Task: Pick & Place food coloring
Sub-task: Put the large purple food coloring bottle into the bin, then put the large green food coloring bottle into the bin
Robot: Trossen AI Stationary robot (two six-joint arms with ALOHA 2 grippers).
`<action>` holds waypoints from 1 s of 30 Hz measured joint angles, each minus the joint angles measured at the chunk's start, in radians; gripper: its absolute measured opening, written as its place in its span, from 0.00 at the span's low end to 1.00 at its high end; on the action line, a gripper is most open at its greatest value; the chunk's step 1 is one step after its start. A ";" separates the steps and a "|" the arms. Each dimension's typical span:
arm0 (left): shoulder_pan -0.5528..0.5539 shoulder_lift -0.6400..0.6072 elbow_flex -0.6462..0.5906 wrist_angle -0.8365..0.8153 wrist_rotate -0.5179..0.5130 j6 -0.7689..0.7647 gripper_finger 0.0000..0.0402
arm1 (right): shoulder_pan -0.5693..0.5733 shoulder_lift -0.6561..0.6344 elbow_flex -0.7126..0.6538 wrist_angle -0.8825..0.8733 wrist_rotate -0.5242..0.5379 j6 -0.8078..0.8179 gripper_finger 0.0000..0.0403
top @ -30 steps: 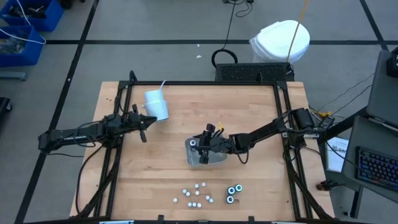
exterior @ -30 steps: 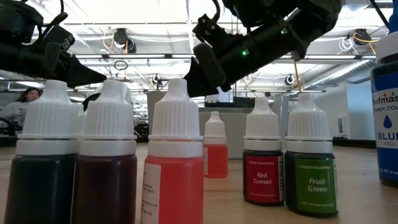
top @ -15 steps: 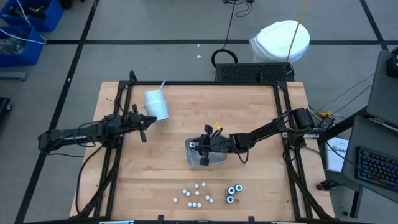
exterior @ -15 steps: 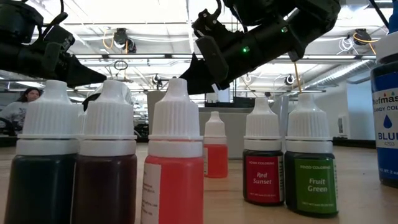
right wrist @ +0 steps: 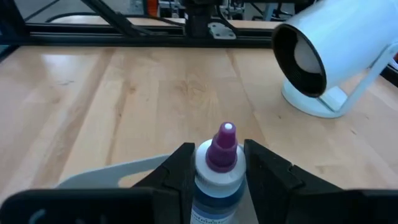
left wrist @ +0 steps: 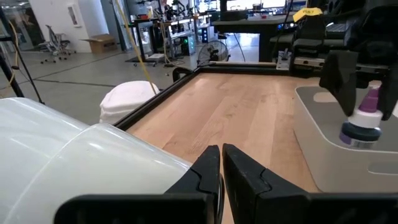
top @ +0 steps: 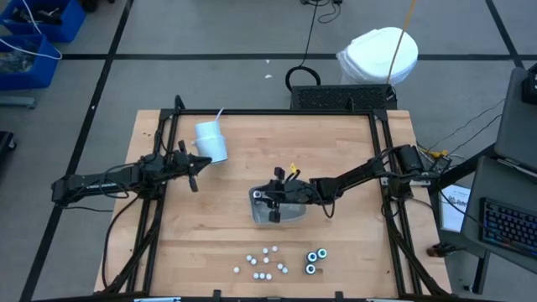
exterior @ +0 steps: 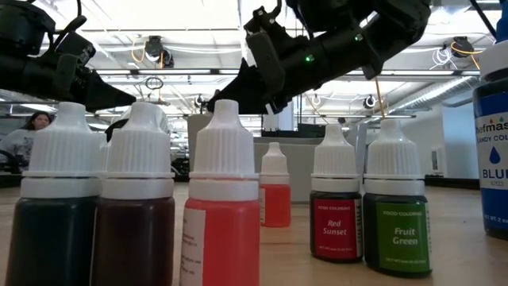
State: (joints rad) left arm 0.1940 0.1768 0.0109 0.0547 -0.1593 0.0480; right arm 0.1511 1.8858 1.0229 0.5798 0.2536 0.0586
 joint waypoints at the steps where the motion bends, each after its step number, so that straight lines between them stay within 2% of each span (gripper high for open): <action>1: 0.000 0.000 0.000 0.000 0.000 0.000 0.06 | -0.001 0.000 0.000 -0.004 0.000 0.000 0.26; 7: 0.000 0.000 0.000 0.000 0.000 0.000 0.06 | -0.001 0.001 0.000 -0.043 0.002 0.001 0.26; 20: 0.000 0.000 0.000 0.001 -0.001 0.001 0.06 | -0.006 0.021 0.000 -0.007 0.002 0.001 0.28; 30: 0.000 0.000 0.000 0.001 -0.001 0.001 0.06 | -0.006 0.022 0.000 0.036 0.003 -0.018 0.49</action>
State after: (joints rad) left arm 0.1937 0.1765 0.0109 0.0559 -0.1600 0.0486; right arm 0.1452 1.9076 1.0229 0.6158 0.2562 0.0402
